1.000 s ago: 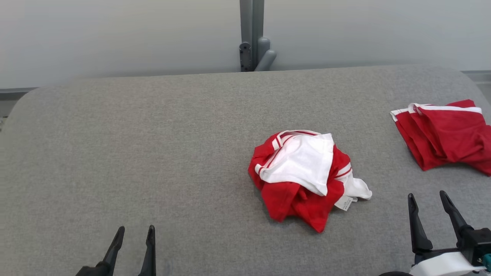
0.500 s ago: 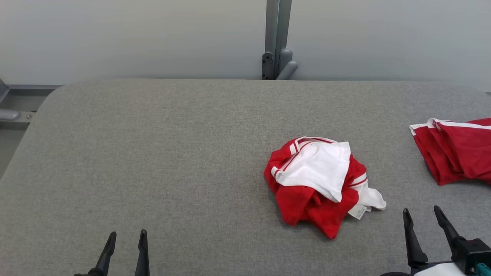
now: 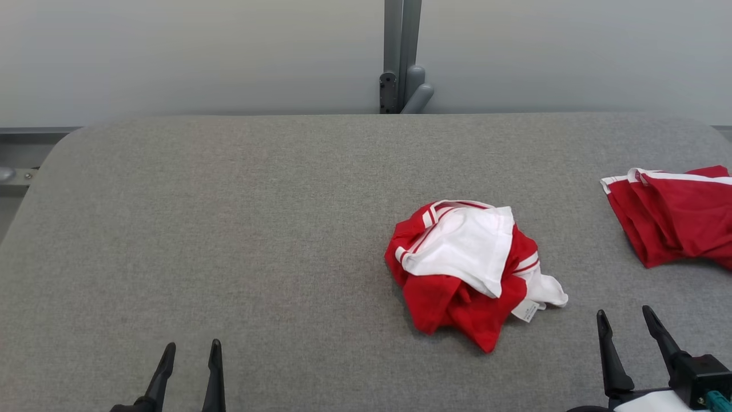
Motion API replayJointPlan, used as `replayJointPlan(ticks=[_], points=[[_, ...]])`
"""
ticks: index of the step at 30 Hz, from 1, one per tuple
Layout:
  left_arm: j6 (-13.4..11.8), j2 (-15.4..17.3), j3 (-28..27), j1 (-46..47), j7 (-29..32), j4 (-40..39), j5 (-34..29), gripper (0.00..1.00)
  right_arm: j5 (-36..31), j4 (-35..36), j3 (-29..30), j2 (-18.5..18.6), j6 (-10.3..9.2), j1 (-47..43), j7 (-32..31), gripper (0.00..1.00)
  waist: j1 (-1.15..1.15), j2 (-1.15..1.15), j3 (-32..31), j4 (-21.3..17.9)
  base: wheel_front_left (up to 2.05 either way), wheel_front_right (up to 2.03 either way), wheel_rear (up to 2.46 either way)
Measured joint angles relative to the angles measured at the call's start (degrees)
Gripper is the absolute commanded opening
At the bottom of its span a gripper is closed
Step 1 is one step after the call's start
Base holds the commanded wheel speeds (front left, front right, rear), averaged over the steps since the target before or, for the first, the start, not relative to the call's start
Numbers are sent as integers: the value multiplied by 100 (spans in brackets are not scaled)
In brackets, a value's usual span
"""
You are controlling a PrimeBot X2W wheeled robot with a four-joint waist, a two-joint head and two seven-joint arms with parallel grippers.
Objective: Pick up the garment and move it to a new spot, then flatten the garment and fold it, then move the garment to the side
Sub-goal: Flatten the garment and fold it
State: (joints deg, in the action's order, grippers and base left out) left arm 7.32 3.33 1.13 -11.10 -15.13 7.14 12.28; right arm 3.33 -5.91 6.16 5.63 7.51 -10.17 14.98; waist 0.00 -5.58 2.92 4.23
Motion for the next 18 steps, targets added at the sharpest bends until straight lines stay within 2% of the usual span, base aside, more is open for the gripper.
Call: replayJointPlan(ticks=[5, 10, 14, 18], points=[[5, -16, 137, 138, 0, -38, 83, 100, 4, 40, -89, -1, 0, 125, 0, 100, 0, 0, 52, -141, 0, 0, 0], [3, -36, 780, 622, 216, 121, 1003, 100, 21, 115, -133, -14, 0, 229, -1, 100, 0, 0, 167, -341, 0, 0, 0], [-192, -46, 1578, 1162, 780, 7, 1607, 100, 48, 127, -138, -77, 0, 235, -1, 100, 0, 0, 291, -512, 0, 0, 0], [-548, -55, 2249, 1638, 1233, -176, 2315, 100, 62, 103, -152, -122, -1, 297, 0, 100, 0, 0, 422, -687, 0, 0, 0]])
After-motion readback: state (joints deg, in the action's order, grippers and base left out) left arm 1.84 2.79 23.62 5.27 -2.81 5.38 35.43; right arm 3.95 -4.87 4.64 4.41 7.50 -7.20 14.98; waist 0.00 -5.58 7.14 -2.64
